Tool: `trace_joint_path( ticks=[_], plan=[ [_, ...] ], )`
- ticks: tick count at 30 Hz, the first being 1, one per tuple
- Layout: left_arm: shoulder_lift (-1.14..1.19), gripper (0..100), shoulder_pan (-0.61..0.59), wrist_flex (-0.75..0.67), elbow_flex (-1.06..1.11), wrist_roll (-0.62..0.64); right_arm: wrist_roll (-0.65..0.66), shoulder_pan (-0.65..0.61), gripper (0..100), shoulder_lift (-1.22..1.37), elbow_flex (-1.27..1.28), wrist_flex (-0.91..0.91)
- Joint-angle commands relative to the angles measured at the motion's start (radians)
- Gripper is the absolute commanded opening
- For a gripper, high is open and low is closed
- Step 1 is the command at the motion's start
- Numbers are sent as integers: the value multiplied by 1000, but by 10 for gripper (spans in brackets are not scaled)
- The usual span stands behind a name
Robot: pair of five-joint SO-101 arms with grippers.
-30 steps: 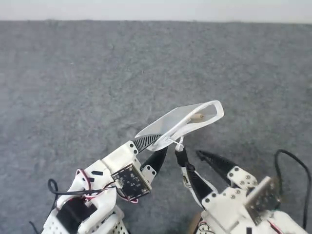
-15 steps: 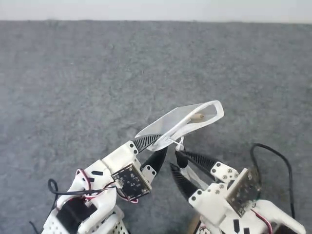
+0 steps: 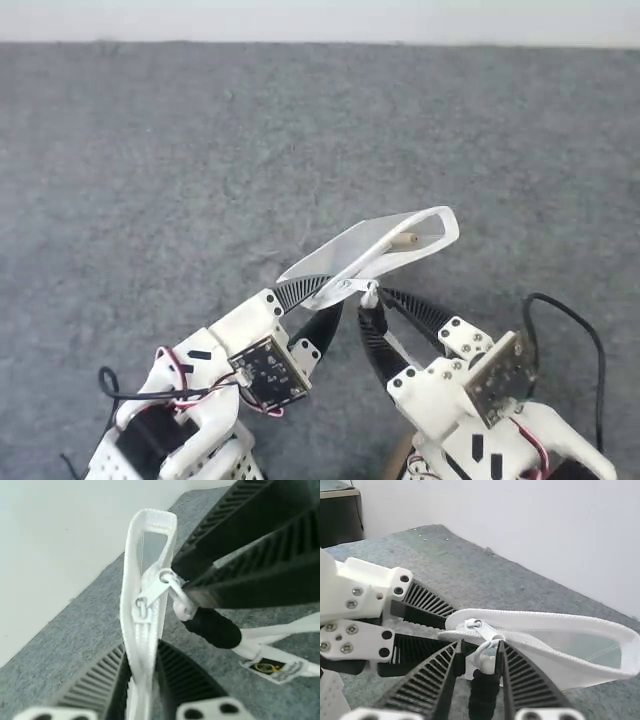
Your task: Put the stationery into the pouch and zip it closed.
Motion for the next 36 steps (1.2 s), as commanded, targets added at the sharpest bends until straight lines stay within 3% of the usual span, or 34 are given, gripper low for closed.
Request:
trace_joint_path(
  ticks=[1,7,12,17,24,36],
  plan=[
    [-20,9,-3,-21,-58,-15,-5,15,96,2,0,-8],
    [-20,9,-3,-20,-58,-15,-2,25,96,2,-5,15],
    [-20,9,-3,-20,-58,-17,-3,125,102,2,-5,15],
    [-20,9,-3,-20,-58,-17,-8,73,192,2,0,42],
    [-20,9,-3,-21,-58,-17,-9,-38,154,2,2,36],
    [-20,9,-3,-18,-58,-17,-8,1,151,2,63,-35]
  ],
)
